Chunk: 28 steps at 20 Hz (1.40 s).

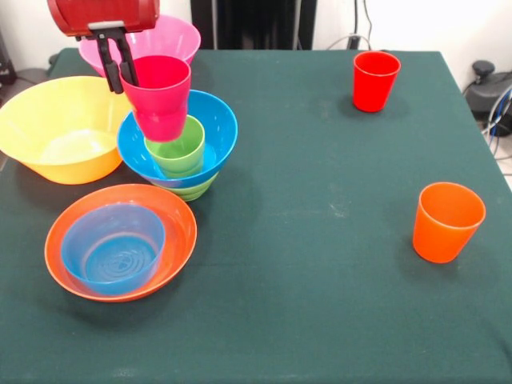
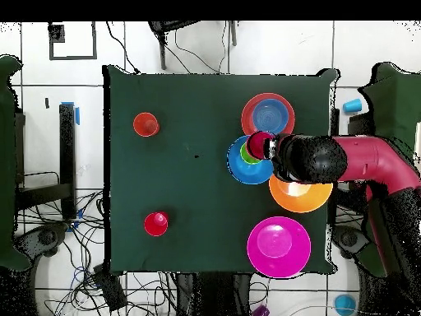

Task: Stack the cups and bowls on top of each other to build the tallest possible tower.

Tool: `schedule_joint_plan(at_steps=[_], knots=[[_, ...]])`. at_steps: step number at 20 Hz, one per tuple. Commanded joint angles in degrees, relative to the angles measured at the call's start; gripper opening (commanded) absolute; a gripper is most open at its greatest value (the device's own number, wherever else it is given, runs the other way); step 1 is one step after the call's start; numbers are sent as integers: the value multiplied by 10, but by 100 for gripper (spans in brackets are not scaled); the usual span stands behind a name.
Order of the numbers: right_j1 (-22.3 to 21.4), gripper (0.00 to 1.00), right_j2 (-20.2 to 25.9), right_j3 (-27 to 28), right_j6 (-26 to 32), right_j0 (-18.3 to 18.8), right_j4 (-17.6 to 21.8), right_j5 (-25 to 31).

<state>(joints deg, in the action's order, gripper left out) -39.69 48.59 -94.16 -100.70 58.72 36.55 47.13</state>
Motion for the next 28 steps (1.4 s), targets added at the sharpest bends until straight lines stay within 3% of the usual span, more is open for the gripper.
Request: schedule_joint_plan(at_steps=[1,20,28], knots=[[9,0,-2,-23,126,-17,15,38],[-12,0,36,-40,179,35,-13,75],[-9,0,38,-43,170,34,-5,69]])
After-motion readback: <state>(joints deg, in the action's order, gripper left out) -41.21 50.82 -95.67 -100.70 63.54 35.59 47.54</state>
